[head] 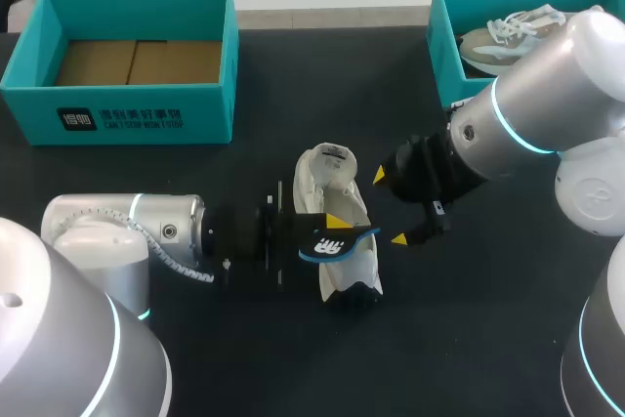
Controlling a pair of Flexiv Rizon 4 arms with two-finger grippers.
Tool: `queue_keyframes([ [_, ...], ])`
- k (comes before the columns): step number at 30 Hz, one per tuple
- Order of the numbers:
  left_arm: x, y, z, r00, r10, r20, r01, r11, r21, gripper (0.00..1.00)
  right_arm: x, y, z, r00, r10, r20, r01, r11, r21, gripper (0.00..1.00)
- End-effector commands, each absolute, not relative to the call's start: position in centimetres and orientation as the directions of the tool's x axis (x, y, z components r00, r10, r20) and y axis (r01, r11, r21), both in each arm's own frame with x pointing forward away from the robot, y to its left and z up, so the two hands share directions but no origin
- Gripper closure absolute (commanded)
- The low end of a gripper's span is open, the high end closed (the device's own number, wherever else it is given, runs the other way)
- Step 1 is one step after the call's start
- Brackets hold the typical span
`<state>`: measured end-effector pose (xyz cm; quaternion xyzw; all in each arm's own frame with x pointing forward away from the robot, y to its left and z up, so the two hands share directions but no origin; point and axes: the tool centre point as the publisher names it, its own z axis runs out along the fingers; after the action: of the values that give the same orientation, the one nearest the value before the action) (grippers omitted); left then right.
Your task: Take the shoe out of the shoebox, open the shoe tongue, remove and reinsert the insole, then place the shoe into the shoebox
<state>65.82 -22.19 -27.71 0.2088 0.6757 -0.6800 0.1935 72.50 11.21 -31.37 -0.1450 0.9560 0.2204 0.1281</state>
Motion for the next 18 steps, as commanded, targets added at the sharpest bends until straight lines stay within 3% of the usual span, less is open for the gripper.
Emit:
queue_keyframes([
  [1, 65.6, -22.1, -28.2, -0.840, 0.012, -0.542, 0.542, -0.009, -0.840, 1.00, 72.4, 11.2, -31.5, -0.925, -0.220, -0.311, -0.335, 0.860, 0.385, 0.00],
  [18, 67.3, -22.7, -31.0, -0.827, 0.024, -0.562, 0.562, 0.029, -0.827, 1.00, 72.4, 11.2, -31.5, -0.925, -0.220, -0.311, -0.335, 0.860, 0.385, 0.00],
])
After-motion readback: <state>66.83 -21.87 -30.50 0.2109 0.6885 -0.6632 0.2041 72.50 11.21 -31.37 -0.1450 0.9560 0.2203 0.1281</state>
